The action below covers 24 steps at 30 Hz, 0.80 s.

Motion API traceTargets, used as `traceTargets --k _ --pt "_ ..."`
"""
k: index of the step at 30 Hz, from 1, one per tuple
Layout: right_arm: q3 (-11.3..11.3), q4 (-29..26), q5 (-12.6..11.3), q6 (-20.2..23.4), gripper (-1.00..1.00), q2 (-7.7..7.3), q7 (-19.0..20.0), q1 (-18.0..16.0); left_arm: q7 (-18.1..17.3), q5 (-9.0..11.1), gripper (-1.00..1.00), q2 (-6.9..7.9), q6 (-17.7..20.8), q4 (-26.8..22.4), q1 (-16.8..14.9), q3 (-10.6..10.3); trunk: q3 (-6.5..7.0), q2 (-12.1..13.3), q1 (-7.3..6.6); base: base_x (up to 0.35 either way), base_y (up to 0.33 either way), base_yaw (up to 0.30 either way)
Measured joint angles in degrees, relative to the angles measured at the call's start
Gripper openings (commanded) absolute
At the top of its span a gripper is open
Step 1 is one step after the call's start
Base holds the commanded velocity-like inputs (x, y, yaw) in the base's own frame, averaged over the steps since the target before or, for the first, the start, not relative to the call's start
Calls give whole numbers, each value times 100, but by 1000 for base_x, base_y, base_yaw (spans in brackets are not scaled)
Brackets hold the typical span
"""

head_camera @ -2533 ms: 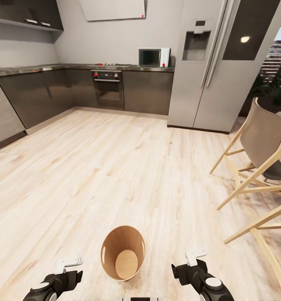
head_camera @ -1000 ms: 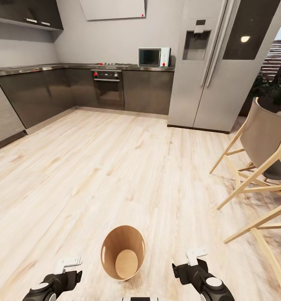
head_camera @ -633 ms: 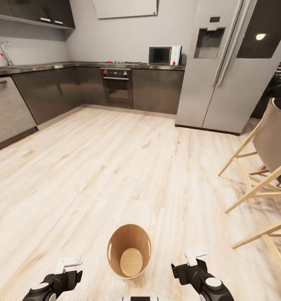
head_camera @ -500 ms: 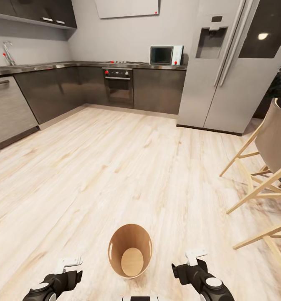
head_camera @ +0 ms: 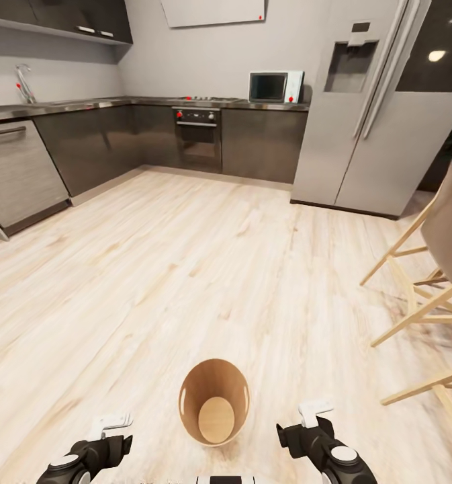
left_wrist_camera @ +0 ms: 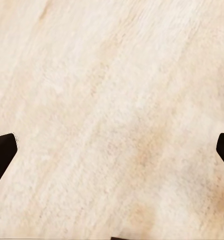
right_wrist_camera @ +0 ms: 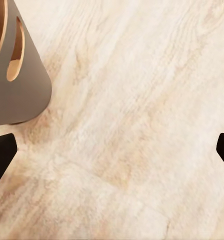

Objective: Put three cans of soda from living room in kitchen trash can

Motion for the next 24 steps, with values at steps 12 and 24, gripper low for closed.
traceTargets --k 12,24 --pt "-23 -10 -2 -18 100 2 -29 0 2 2 100 -20 4 -6 0 -35 -11 0 0 -14 0 24" --pt "-28 -17 -9 -1 100 -1 -5 0 16 1 100 -28 26 19 0 -73 -11 0 0 -2 0 0"
